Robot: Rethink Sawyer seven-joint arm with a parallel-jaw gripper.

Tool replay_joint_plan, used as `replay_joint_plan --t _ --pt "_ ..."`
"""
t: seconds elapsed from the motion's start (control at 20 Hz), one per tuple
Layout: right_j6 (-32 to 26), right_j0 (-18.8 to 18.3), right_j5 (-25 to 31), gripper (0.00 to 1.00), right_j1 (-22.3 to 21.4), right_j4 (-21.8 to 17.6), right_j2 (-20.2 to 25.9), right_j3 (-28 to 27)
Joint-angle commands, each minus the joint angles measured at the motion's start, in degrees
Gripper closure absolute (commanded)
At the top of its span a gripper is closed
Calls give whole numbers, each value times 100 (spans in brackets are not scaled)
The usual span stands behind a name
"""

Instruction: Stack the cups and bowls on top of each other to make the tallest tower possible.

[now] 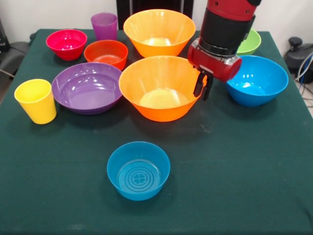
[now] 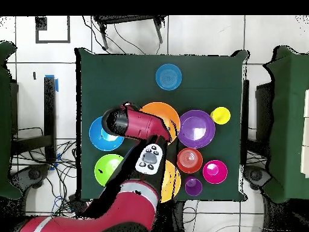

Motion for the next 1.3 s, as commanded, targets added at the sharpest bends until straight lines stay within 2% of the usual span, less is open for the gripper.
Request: replay_joint_plan --t 0.05,0.3,0.6,1.0,1.3 --pt "521 115 1166 100 -412 -57 319 -77" --pt "396 59 1654 100 -772 -118 324 -45" --pt "252 -39 1955 100 -1121 -170 373 21" --pt "-10 -108 1782 100 -1346 -372 372 -11" --pt "-296 -321 1792 100 -1627 -371 586 21"
